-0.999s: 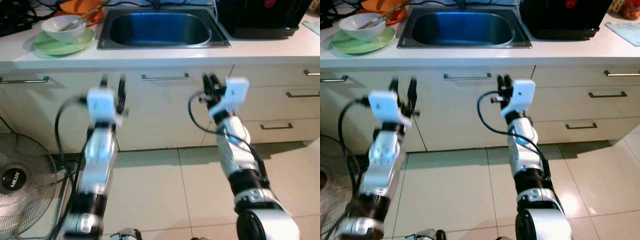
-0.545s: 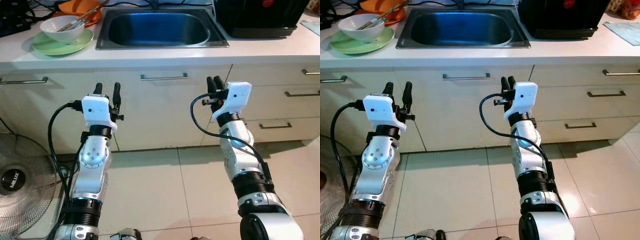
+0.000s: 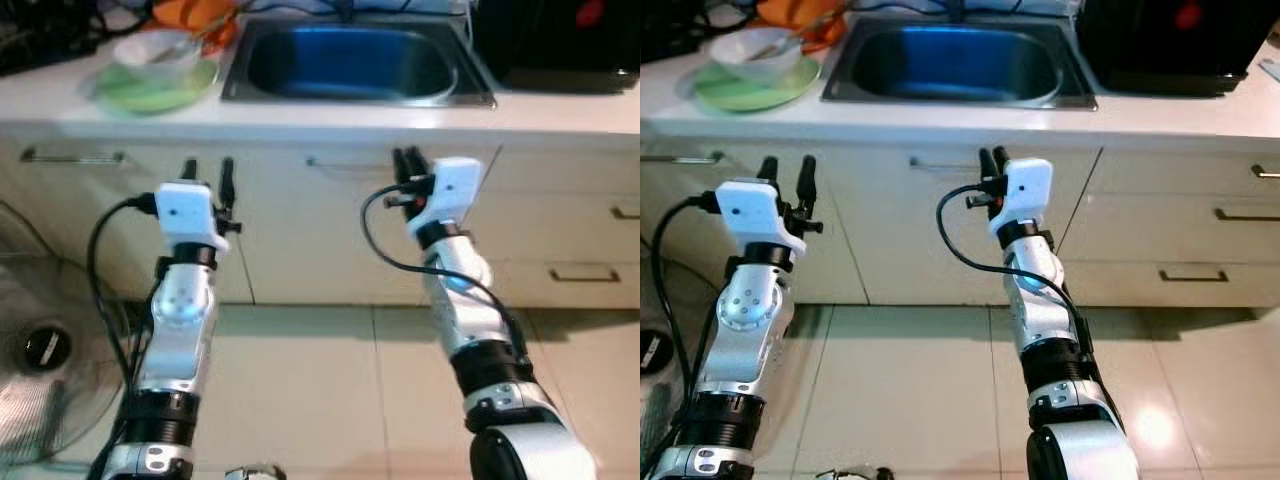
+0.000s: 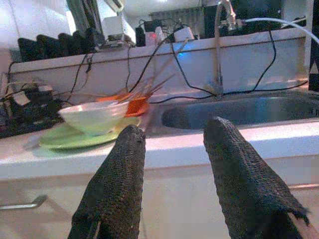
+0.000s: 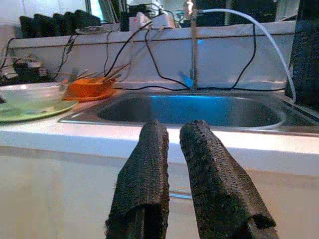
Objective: Kitchen organization
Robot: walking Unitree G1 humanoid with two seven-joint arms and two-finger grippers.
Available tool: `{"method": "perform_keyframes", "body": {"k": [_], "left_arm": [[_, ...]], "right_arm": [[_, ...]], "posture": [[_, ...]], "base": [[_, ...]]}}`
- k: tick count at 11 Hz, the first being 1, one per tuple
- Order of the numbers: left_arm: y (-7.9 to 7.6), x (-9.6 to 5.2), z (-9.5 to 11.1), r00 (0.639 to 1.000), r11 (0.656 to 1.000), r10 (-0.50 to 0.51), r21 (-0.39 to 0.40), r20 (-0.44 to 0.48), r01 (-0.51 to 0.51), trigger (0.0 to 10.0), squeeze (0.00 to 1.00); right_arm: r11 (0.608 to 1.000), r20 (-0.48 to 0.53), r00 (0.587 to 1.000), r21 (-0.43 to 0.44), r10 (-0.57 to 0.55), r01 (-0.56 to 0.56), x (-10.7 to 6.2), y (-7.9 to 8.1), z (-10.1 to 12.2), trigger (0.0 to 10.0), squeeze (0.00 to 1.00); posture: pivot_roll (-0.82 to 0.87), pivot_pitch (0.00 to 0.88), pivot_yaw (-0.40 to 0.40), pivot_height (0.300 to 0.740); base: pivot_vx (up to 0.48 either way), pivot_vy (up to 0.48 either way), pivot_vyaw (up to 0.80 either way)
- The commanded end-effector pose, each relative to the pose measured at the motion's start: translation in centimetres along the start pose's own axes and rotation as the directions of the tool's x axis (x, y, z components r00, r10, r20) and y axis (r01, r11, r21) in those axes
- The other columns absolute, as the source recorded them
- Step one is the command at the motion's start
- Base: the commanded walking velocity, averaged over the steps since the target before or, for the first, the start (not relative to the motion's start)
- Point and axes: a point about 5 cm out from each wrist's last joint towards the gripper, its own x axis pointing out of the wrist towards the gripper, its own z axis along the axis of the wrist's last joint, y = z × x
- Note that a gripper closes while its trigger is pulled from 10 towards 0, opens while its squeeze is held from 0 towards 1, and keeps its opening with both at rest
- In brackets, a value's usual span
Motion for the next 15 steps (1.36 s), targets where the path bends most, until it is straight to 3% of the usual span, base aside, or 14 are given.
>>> {"method": "perform_keyframes", "body": {"k": [1, 8, 13, 15], "left_arm": [[-0.6, 0.0, 0.2, 1.0, 1.0, -0.015, -0.004, 0.0, 0.015, 10.0, 0.0], [-1.1, 0.2, 0.6, 0.999, 0.999, -0.041, -0.005, 0.012, 0.041, 10.0, 0.0], [-1.3, 0.2, 0.7, 0.999, 0.999, -0.048, -0.009, 0.017, 0.048, 10.0, 0.0], [-1.3, 0.2, 0.7, 0.999, 0.999, -0.045, -0.008, 0.015, 0.046, 10.0, 0.0]], "right_arm": [[0.999, 0.001, 1.0, 0.018, -0.027, 0.027, 0.0, -0.7, 0.2, 10.0, 0.0], [1.0, -0.002, 1.0, 0.027, 0.007, -0.007, 0.1, 0.2, 0.2, 10.0, 0.0], [0.999, -0.001, 1.0, 0.029, 0.024, -0.024, 0.0, 0.7, 0.0, 10.0, 0.0], [0.999, -0.009, 1.0, 0.042, 0.015, -0.014, 0.0, 0.5, -0.1, 10.0, 0.0]], "posture": [[0.1, 0.064, 0.02, 0.74], [0.11, 0.034, 0.021, 0.74], [0.11, 0.03, 0.019, 0.74], [0.11, 0.037, 0.019, 0.74]], "base": [[0.416, 0.0, 0.0], [0.306, 0.0, 0.0], [0.311, 0.0, 0.72], [0.309, 0.0, 0.0]]}}
